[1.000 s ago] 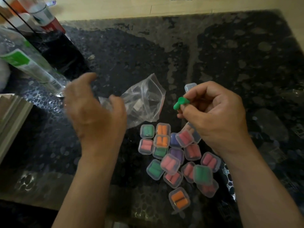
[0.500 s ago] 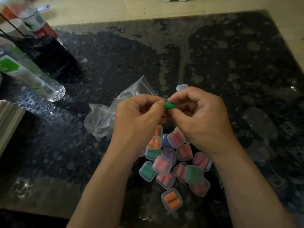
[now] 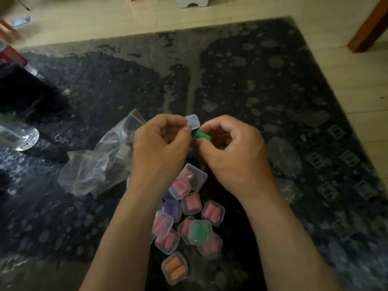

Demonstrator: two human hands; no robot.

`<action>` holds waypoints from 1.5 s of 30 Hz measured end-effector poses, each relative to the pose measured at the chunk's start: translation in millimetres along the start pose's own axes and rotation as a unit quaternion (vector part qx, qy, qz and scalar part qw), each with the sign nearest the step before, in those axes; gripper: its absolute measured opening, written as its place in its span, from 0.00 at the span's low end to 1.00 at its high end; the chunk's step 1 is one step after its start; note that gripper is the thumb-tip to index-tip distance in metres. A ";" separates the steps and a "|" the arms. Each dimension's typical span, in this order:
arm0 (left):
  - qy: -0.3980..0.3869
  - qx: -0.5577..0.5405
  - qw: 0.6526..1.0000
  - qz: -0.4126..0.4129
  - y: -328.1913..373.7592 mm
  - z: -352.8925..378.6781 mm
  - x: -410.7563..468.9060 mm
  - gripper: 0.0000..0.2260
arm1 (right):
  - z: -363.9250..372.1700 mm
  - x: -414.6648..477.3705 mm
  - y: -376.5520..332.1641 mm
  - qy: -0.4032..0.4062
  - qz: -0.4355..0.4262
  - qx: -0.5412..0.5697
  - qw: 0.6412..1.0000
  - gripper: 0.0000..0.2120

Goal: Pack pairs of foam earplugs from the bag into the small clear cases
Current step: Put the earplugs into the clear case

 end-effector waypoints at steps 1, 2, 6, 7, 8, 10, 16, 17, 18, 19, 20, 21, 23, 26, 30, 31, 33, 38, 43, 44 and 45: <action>-0.001 0.055 0.998 0.026 -1.5 2.5 2.0 0.09 | -1.7 1.0 0.3 0.016 -0.001 0.000 1.000 0.05; -0.008 0.109 0.993 0.047 -2.6 4.6 4.0 0.09 | -3.3 1.6 0.6 0.031 0.002 0.008 0.999 0.04; -0.064 0.286 0.952 0.094 -7.4 9.2 15.5 0.16 | -8.8 -0.2 -4.3 0.083 0.047 0.066 0.993 0.04; -0.084 0.316 0.940 0.096 -10.0 10.9 22.2 0.19 | -10.4 -0.7 -5.3 0.086 0.066 0.083 0.991 0.04; -0.108 0.345 0.927 0.098 -11.6 13.7 28.6 0.20 | -12.1 -1.3 -5.9 0.085 0.085 0.099 0.988 0.04; -0.164 0.388 0.902 0.094 -16.0 22.8 41.6 0.16 | -16.5 -2.1 -5.1 0.083 0.126 0.127 0.980 0.04; -0.185 0.417 0.887 0.075 -19.1 34.8 49.8 0.14 | -32.8 3.2 0.4 0.095 0.186 0.181 0.961 0.06; -0.178 0.405 0.894 0.075 -16.4 34.7 48.1 0.13 | -34.0 3.8 1.0 0.093 0.193 0.181 0.960 0.06; -0.170 0.388 0.903 0.075 -12.6 33.9 45.6 0.12 | -34.9 3.8 0.7 0.091 0.197 0.179 0.960 0.06; -0.161 0.367 0.913 0.071 -8.2 32.9 42.1 0.12 | -34.3 4.3 0.8 0.088 0.201 0.176 0.960 0.07; -0.152 0.343 0.924 0.071 -3.9 31.4 37.4 0.12 | -33.7 4.3 -0.1 0.086 0.204 0.176 0.959 0.06; -0.141 0.321 0.934 0.076 0.3 28.9 31.7 0.11 | -32.1 4.2 -1.4 0.083 0.209 0.183 0.957 0.06; -0.111 0.278 0.950 0.084 9.8 19.5 17.3 0.11 | -27.1 2.9 -6.7 0.069 0.218 0.221 0.948 0.05; -0.075 0.208 0.972 0.082 18.9 -2.0 -6.2 0.15 | -16.4 -3.6 -17.2 0.015 0.249 0.290 0.924 0.08; -0.037 0.117 0.990 0.074 21.8 -33.3 -35.4 0.15 | -1.0 -16.5 -32.4 -0.038 0.309 0.296 0.903 0.11; -0.028 0.097 0.992 0.076 20.3 -40.4 -40.4 0.15 | 3.5 -20.1 -34.8 -0.050 0.326 0.284 0.901 0.12; -0.021 0.061 0.995 0.077 16.5 -52.6 -48.0 0.17 | 11.6 -27.1 -38.7 -0.082 0.351 0.283 0.889 0.11; -0.017 0.020 0.994 0.104 13.1 -74.5 -57.9 0.13 | 26.4 -34.6 -44.3 -0.210 0.320 0.202 0.901 0.11; -0.020 0.019 0.992 0.121 6.4 -88.8 -55.8 0.17 | 38.6 -44.4 -51.5 -0.323 0.245 0.107 0.908 0.13; -0.022 0.029 0.992 0.120 4.7 -89.9 -55.7 0.18 | 41.0 -45.4 -51.5 -0.330 0.233 0.099 0.909 0.14; -0.024 0.037 0.992 0.117 3.4 -91.0 -55.3 0.20 | 43.1 -45.4 -50.9 -0.329 0.221 0.098 0.913 0.14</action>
Point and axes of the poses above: each hand's wrist, its own x-axis towards the middle knuckle, its own z-axis out of the palm, y = z × x, the point moved 2 cm from there along x, towards the middle knuckle, and after that the axes turned 13 degrees about z, right-handed, at the moved point
